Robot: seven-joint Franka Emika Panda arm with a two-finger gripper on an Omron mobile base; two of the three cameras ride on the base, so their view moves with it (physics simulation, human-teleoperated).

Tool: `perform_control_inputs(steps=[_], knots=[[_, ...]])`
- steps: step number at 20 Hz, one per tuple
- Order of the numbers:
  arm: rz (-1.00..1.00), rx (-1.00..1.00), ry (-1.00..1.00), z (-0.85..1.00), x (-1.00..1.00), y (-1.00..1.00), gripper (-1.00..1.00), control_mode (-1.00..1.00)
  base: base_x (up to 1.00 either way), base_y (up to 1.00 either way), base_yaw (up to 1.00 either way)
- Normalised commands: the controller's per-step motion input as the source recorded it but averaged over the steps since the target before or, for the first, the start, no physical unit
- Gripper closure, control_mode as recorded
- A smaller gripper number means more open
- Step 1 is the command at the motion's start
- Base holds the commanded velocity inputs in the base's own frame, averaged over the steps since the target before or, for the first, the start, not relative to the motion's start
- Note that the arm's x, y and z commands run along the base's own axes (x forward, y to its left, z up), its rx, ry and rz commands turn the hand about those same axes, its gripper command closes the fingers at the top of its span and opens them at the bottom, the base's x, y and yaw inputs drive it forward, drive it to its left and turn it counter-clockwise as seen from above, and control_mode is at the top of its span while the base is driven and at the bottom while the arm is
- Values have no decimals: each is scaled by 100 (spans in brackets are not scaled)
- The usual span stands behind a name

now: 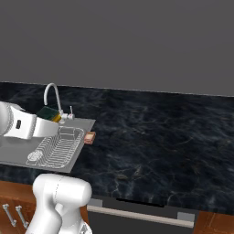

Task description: Locate and retrieve the bar soap and sponge from the cabinet. Place them next to the sink.

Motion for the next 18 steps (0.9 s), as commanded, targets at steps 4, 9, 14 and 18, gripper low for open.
perform_control_inputs(steps=[4, 9, 14, 18], knots=[[0, 0, 0, -6, 3, 0, 100, -100, 0, 0, 0], [4, 5, 9, -45, 56, 0, 100, -100, 0, 0, 0], [6, 1, 9, -69, 68, -1, 100, -100, 0, 0, 0], [3, 0, -1, -82, 38, 0, 100, -100, 0, 0, 0]])
